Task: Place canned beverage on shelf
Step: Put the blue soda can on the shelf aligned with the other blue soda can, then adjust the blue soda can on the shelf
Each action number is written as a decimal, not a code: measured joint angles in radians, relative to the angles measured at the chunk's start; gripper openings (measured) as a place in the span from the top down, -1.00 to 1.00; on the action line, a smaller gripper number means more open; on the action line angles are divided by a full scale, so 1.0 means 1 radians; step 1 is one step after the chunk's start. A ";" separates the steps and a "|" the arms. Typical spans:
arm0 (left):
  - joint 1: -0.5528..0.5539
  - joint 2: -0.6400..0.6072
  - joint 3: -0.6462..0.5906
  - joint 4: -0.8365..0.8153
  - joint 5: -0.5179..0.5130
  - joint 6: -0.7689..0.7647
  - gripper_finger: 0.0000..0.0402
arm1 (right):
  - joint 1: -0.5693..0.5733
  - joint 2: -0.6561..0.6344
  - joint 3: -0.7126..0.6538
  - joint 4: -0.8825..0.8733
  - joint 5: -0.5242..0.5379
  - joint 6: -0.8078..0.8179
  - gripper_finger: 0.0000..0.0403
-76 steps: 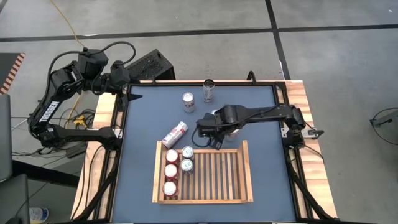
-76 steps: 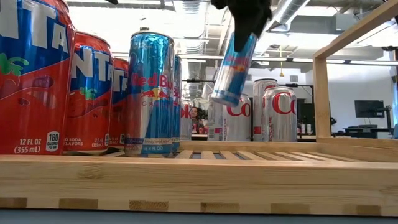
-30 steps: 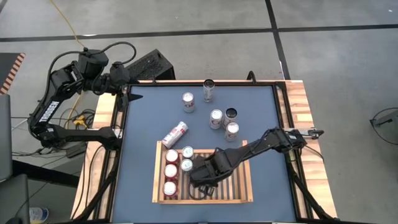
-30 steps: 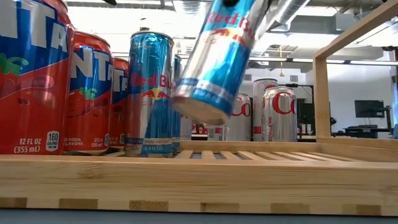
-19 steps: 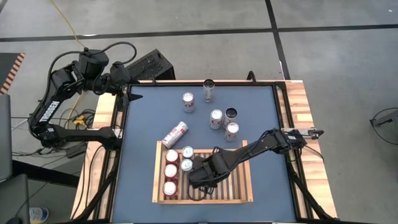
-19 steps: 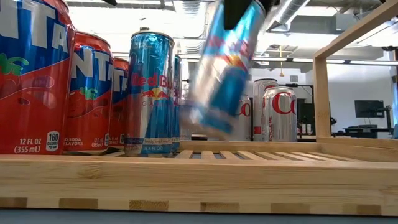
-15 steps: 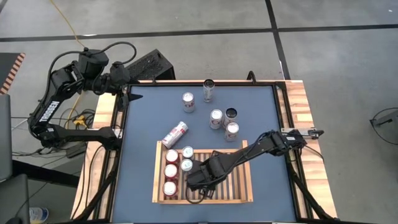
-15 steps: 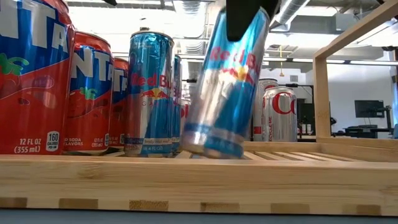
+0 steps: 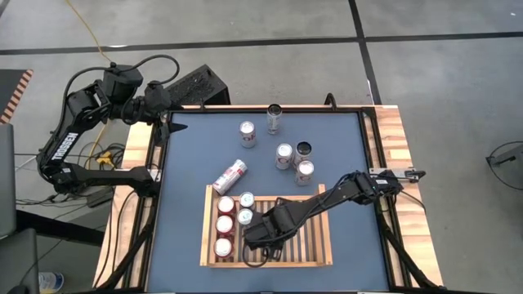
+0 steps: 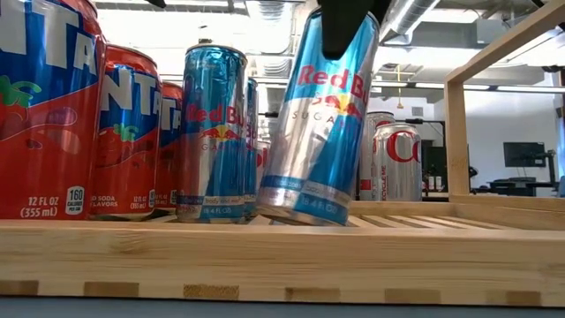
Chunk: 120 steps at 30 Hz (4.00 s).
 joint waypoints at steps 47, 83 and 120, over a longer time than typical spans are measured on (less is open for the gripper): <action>0.000 0.000 0.000 0.000 0.001 -0.001 -0.45 | -0.019 -0.006 0.000 0.169 0.008 -0.069 -0.26; 0.000 0.000 0.000 0.000 0.001 -0.003 -0.45 | 0.026 -0.021 -0.001 0.186 0.142 -0.137 -0.26; 0.000 0.000 0.000 -0.009 0.000 0.000 -0.45 | 0.206 -0.148 -0.263 -0.019 0.490 0.351 0.00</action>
